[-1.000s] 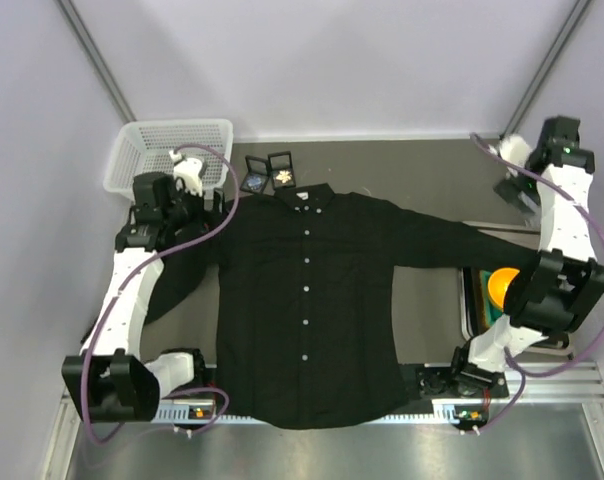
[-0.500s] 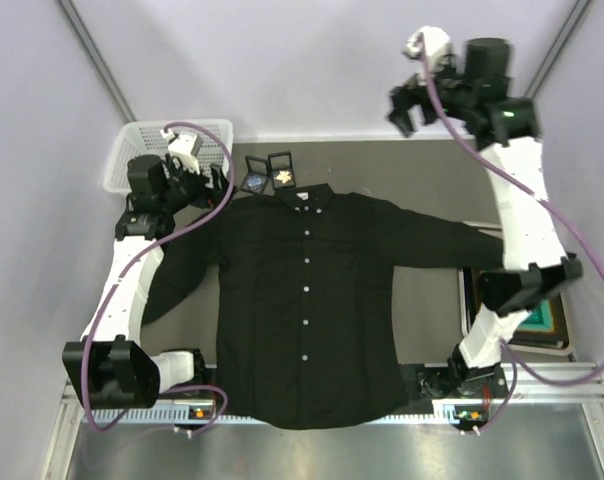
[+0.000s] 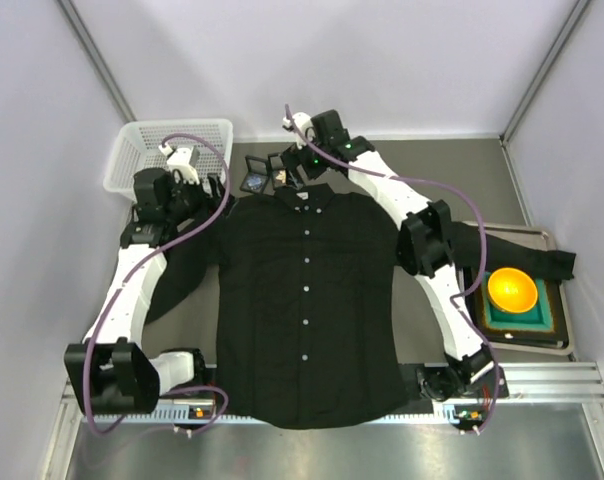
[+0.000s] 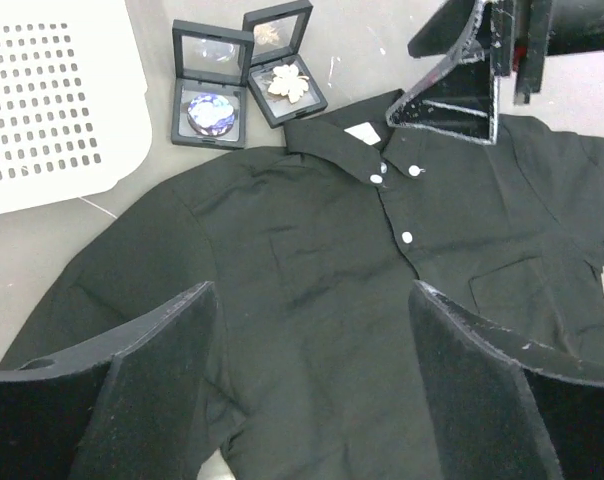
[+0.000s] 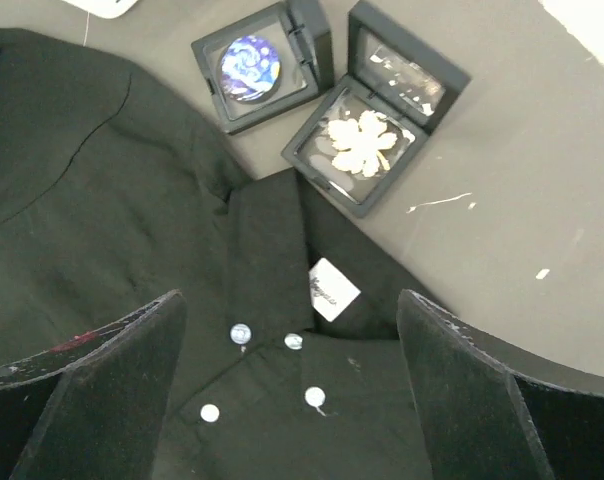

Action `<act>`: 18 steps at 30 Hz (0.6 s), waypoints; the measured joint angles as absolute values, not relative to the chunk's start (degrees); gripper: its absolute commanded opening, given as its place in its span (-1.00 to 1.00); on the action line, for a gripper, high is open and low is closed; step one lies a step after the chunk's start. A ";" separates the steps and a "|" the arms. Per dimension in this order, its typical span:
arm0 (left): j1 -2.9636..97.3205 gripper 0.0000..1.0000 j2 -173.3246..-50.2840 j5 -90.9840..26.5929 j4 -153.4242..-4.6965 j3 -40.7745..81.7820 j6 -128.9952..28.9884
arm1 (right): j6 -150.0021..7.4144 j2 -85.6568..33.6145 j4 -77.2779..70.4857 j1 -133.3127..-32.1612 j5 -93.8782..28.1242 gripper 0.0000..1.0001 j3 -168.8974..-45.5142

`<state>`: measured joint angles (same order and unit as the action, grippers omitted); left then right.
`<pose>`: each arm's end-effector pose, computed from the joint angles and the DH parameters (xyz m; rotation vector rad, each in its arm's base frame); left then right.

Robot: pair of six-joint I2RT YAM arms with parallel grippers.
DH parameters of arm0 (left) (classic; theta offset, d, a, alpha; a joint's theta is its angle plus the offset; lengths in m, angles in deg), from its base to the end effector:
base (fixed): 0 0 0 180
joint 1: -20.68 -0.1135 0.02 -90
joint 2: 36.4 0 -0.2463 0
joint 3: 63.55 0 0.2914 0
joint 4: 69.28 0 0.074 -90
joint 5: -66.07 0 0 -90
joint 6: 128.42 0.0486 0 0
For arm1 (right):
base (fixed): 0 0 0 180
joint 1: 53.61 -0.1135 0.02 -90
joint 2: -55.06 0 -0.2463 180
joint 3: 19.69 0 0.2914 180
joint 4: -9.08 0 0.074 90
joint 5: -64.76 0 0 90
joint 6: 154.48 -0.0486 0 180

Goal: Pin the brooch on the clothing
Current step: Pick up the brooch from the brooch box.

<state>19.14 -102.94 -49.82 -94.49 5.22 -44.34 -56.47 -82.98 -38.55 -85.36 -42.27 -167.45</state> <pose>0.3220 -0.0126 0.3048 0.1684 1.9545 -0.4945 0.4903 0.3202 0.2534 -0.9201 2.0602 0.5559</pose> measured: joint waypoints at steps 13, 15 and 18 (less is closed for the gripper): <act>30.85 0.13 -139.18 -43.16 -92.21 29.92 -42.61 | -59.68 -65.73 -35.92 -78.54 -44.66 0.73 -138.24; 33.28 0.13 -142.74 -40.67 -91.32 32.98 -42.89 | -60.32 -61.58 -36.17 -75.83 -45.66 0.74 -134.53; 36.41 0.19 -148.10 -37.32 -89.55 37.24 -44.31 | -61.32 -55.53 -36.38 -72.02 -46.60 0.76 -129.96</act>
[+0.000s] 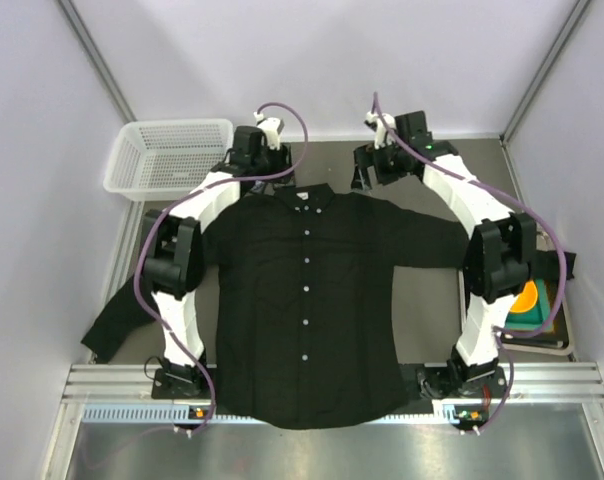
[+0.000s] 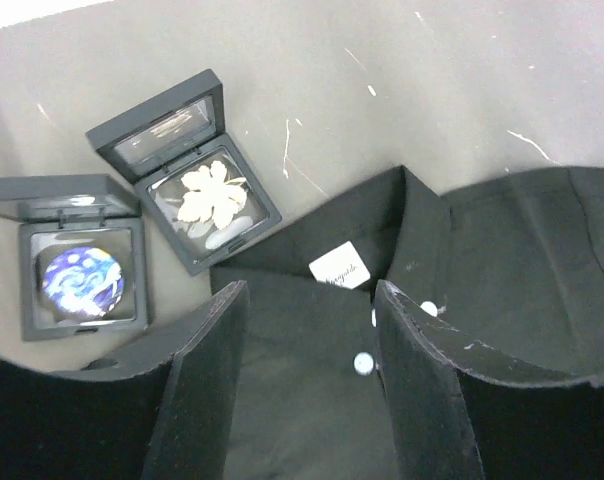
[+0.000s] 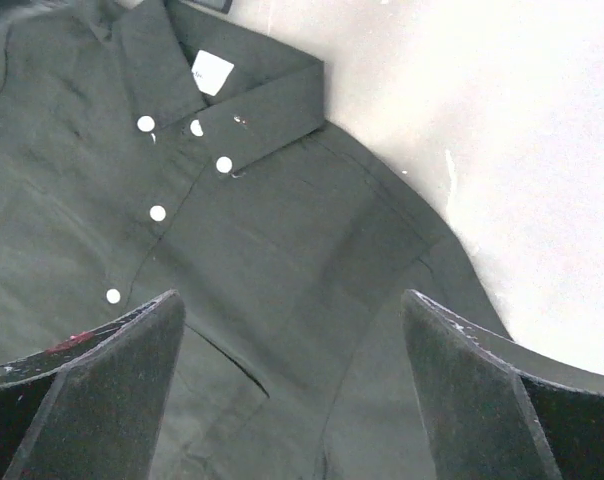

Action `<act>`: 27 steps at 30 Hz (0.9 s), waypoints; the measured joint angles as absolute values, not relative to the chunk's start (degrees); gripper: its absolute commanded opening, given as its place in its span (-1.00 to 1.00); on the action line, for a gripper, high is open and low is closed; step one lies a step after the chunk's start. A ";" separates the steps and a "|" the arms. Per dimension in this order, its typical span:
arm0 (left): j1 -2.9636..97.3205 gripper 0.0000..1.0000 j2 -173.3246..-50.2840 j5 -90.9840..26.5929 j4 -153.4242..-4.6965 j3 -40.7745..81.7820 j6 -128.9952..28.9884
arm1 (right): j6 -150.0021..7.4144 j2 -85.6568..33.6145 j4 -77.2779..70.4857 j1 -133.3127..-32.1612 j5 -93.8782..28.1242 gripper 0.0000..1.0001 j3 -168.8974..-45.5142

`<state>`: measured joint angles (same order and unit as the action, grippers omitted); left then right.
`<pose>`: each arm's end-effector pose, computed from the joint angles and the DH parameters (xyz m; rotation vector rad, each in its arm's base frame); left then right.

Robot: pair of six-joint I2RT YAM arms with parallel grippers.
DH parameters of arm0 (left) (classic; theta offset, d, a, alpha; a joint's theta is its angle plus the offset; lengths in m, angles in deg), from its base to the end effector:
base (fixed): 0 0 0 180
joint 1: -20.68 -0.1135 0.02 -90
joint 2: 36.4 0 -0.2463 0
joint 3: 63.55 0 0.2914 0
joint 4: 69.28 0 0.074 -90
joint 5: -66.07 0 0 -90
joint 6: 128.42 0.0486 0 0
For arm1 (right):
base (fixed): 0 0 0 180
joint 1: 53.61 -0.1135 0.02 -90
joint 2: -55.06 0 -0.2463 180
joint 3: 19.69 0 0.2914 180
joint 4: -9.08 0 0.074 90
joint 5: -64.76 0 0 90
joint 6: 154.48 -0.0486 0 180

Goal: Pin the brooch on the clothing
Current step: Pick up the brooch from the brooch box.

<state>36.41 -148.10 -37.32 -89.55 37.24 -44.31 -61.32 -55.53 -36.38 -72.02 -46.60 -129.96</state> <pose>0.4791 -0.1466 0.2244 0.3230 2.1097 -0.4707 0.4510 0.1688 0.2570 -0.6206 2.2896 0.5696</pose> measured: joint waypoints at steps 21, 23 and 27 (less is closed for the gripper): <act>40.25 0.02 -166.20 -15.51 -82.05 47.75 -48.82 | -63.53 -50.08 -38.07 -71.22 -52.20 0.86 -124.98; 40.25 0.00 -167.27 -15.49 -81.81 49.13 -48.82 | -63.59 -50.08 -38.20 -71.22 -52.33 0.86 -124.98; 40.25 -0.02 -169.21 -15.20 -81.59 51.62 -48.82 | -63.64 -50.13 -38.44 -71.22 -52.39 0.87 -124.98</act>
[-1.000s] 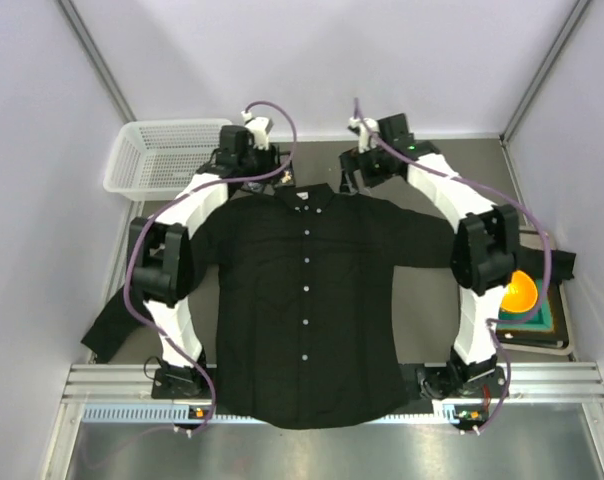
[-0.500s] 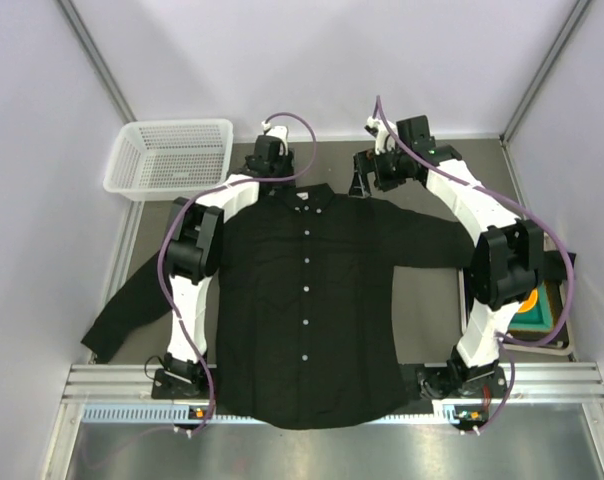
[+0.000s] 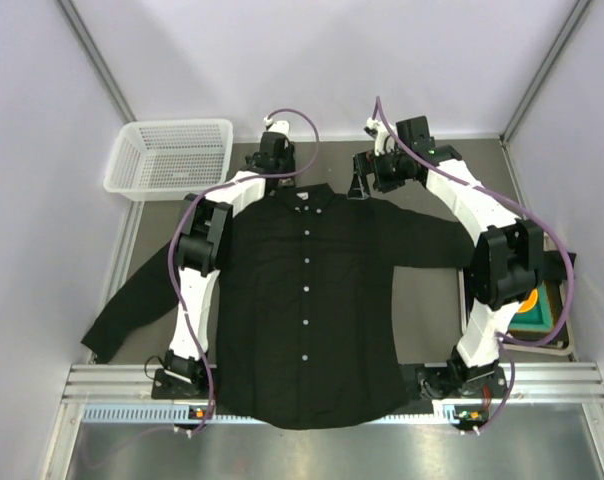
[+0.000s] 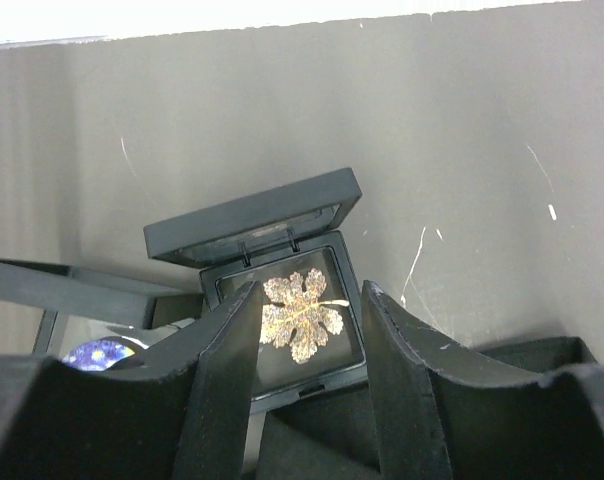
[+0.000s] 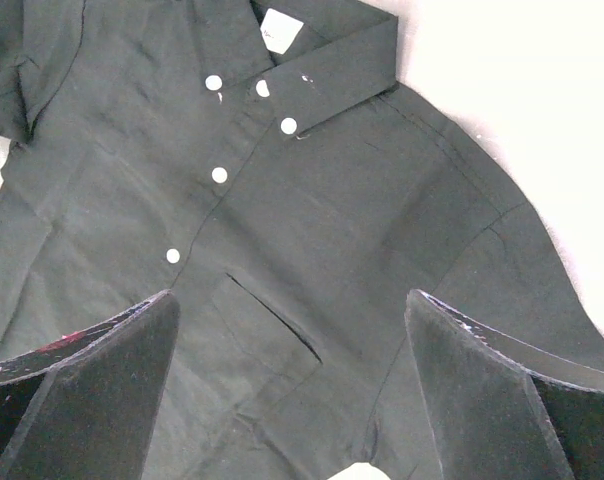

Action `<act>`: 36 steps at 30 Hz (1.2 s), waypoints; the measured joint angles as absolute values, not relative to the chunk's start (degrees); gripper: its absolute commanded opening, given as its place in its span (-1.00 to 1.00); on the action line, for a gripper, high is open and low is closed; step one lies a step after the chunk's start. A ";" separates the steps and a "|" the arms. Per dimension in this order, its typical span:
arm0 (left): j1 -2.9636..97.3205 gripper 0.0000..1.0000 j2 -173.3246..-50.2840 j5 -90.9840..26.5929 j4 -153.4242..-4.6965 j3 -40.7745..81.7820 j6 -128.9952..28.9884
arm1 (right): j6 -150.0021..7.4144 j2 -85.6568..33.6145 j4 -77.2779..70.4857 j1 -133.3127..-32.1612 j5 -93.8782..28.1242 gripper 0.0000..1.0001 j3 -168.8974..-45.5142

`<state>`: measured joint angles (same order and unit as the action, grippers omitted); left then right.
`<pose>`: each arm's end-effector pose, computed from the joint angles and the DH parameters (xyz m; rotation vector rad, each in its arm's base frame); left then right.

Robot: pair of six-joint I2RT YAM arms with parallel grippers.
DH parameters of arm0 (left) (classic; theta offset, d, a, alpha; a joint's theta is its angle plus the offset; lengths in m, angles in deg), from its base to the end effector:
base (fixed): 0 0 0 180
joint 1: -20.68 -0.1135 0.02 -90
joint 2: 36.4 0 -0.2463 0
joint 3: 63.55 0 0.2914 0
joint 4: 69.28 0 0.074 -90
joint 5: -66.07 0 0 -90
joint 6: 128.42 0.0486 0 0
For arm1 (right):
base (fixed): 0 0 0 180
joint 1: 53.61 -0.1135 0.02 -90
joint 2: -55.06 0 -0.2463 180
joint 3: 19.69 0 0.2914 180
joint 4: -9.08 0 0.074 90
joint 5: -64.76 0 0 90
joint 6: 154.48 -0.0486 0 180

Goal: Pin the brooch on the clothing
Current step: Pick up the brooch from the brooch box.

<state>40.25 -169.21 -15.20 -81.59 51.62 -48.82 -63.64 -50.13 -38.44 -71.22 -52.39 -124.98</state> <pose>0.5403 -0.1842 0.1450 0.0751 2.0894 -0.1581 0.4272 0.1589 0.2654 -0.6035 2.3169 0.7049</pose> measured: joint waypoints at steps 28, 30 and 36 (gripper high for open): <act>40.25 0.11 -174.30 -12.03 -82.36 54.79 -48.97 | -63.64 -50.67 -39.25 -71.22 -53.14 0.89 -125.00; 40.25 0.10 -174.39 -12.06 -82.42 54.94 -49.12 | -63.64 -50.91 -39.25 -71.22 -53.29 0.89 -125.06; 40.25 -0.09 -174.39 -12.47 -82.40 54.94 -49.47 | -63.64 -51.90 -39.40 -71.22 -53.40 0.89 -125.06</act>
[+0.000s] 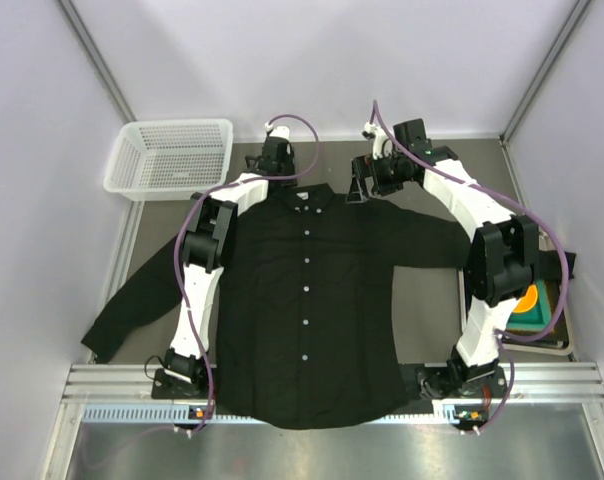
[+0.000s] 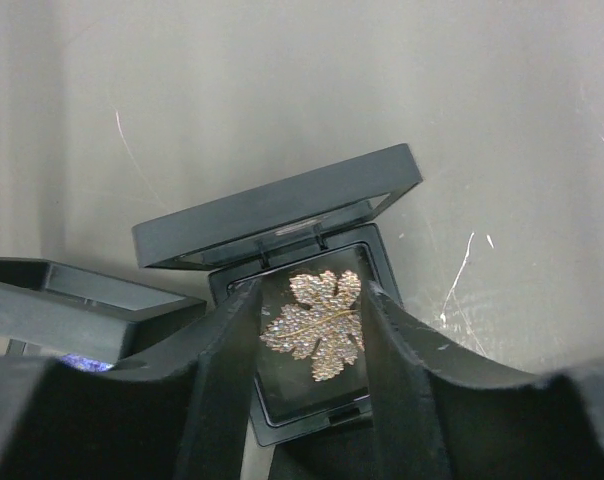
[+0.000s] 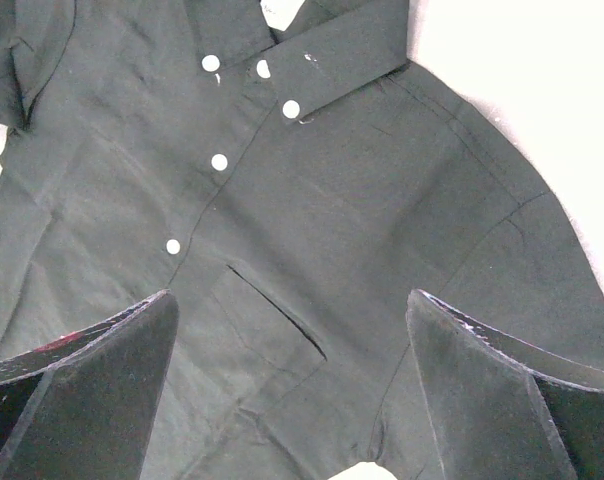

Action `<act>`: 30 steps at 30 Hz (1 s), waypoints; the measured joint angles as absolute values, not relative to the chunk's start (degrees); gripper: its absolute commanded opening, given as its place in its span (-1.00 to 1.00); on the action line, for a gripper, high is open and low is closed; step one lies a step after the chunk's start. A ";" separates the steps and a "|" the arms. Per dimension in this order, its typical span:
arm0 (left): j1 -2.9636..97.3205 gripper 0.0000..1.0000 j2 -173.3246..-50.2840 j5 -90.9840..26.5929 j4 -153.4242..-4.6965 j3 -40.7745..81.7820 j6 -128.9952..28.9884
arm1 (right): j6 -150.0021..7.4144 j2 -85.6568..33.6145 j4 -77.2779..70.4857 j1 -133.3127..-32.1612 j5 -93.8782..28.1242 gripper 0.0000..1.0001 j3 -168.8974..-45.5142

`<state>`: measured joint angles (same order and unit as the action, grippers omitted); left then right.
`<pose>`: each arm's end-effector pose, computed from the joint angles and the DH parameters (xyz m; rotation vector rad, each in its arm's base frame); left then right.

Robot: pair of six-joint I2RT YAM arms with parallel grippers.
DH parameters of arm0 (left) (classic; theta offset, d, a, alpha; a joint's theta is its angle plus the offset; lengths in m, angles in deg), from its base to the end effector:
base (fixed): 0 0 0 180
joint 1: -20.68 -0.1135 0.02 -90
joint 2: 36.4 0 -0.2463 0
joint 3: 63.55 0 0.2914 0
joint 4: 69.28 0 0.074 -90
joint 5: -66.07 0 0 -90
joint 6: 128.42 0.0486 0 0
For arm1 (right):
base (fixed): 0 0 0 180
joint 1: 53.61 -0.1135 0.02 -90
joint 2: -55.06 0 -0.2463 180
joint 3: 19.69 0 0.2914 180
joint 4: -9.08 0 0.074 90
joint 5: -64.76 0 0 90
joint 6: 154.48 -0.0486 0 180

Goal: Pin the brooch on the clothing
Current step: Pick up the brooch from the brooch box.

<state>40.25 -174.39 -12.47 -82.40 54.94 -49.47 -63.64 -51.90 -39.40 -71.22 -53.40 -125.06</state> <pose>0.5499 -0.1852 0.1155 0.0415 2.1287 -0.1014 0.4297 0.1605 0.2514 -0.6073 2.3600 0.7307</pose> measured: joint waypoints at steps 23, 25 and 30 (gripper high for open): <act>40.23 -0.77 -173.28 -12.51 -80.15 52.73 -50.54 | -63.64 -52.01 -39.71 -71.22 -53.66 0.90 -125.11; 40.23 -0.68 -173.10 -12.51 -80.08 52.58 -50.54 | -63.64 -52.01 -39.71 -71.22 -53.73 0.90 -125.11; 40.23 -0.24 -171.73 -12.56 -79.93 51.10 -50.41 | -63.64 -52.01 -39.73 -71.22 -53.86 0.90 -125.11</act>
